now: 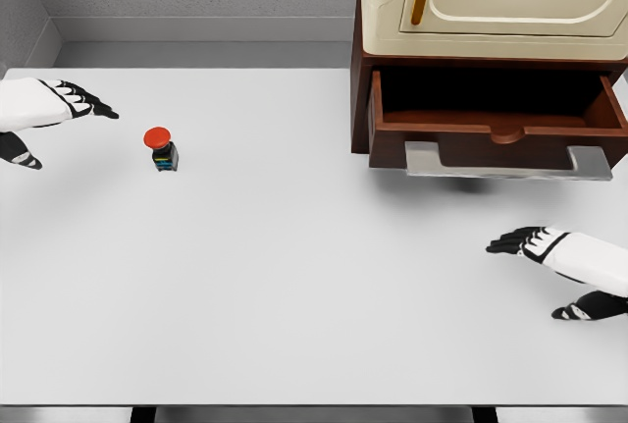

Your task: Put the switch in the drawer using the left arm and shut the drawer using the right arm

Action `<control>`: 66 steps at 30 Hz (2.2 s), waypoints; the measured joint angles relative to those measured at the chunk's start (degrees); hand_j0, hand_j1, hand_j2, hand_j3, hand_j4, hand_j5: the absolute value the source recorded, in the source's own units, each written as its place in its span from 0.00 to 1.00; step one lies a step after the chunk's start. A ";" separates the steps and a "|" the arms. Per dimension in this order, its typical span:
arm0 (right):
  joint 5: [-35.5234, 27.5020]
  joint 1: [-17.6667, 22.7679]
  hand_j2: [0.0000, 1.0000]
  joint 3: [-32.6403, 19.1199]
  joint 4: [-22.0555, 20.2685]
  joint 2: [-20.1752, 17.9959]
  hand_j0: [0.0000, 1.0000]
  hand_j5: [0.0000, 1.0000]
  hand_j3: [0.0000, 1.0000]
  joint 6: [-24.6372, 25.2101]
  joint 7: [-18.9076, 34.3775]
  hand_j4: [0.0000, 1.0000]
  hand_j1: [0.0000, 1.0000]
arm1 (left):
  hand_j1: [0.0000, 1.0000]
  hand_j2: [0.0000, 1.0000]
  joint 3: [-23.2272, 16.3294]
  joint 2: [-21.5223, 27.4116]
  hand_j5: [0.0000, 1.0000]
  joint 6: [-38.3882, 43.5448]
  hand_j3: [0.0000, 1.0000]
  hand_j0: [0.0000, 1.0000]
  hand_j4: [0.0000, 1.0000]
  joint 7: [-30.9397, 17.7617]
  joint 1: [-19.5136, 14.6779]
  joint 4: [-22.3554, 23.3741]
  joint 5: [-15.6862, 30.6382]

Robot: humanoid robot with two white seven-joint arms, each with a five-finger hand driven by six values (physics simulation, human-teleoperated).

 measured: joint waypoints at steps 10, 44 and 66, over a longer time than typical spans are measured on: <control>0.01 -2.20 0.55 0.73 0.00 0.06 0.55 0.55 0.55 0.00 0.00 0.55 0.55 | 1.00 1.00 -1.18 -5.30 1.00 -0.20 1.00 1.00 1.00 -0.05 -4.51 2.73 -3.04; -0.51 10.19 0.60 -21.35 0.02 2.95 0.60 0.60 0.60 -0.01 0.00 0.60 0.60 | 0.94 0.94 -5.83 -19.48 0.94 0.01 0.94 0.94 0.94 0.00 -7.65 14.56 -13.00; -5.40 7.47 0.58 -19.11 -0.02 -4.36 0.58 0.58 0.58 -0.01 0.00 0.58 0.58 | 0.73 0.73 -7.52 -19.43 0.73 0.01 0.73 0.73 0.73 0.00 -7.65 14.73 -12.62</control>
